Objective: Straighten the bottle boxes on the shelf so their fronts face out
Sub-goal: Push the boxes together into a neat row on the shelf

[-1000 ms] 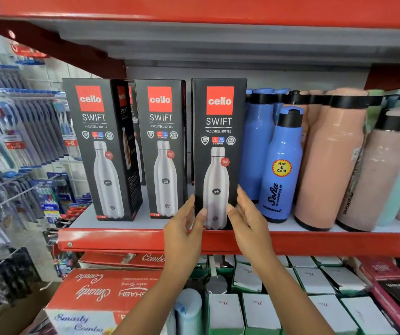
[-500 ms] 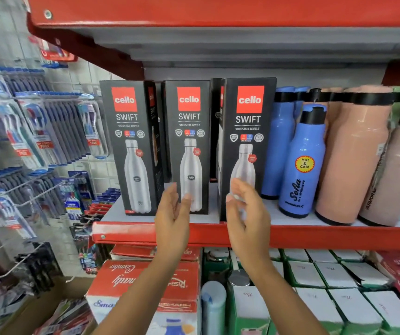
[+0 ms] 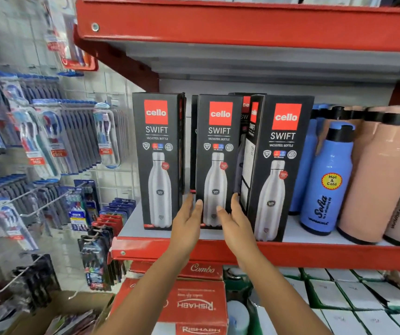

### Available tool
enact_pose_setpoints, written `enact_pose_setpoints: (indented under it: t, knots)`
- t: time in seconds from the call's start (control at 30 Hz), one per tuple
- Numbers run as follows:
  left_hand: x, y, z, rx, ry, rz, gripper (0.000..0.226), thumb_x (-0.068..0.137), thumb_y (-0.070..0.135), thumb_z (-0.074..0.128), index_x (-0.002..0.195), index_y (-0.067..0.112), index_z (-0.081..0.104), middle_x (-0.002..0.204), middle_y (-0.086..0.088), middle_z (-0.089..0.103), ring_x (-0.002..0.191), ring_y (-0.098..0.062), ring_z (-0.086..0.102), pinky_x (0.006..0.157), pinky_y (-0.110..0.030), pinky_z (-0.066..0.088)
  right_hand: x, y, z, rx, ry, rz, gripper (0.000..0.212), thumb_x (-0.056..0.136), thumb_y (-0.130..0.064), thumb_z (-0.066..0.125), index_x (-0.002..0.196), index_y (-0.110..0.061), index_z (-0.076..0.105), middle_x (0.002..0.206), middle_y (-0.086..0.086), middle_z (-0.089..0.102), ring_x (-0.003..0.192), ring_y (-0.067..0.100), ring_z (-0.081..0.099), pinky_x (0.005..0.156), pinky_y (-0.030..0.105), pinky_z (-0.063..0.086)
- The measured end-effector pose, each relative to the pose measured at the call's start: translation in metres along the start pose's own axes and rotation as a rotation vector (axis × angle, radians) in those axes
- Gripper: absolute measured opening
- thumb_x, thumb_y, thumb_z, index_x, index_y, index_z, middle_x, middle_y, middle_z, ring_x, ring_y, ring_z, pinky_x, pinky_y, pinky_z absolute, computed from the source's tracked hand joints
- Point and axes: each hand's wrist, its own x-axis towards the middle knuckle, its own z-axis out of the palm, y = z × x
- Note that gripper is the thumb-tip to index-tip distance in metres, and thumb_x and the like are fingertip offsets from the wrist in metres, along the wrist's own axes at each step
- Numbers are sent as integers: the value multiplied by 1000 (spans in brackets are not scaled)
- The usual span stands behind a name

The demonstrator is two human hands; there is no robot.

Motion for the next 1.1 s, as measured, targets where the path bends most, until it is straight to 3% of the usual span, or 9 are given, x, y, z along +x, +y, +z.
enact_pose_setpoints:
  t: [0.6,1.1]
  knots:
    - [-31,9,-18,-44,10,-19,52,97,41,43,146,26,33,153,8,34,140,-10,31,103,-22,25,-19,-4,10,53,12,17,61,104,-26,42,157,-25,13,165,-6,18,152,12,20,123,33,20]
    - [-51,17,-21,-57,14,-37,51,97,40,43,145,27,34,153,8,34,139,-10,32,100,-22,25,-41,-5,12,42,45,-3,64,102,-30,44,156,-28,11,165,-6,19,152,14,20,124,41,21]
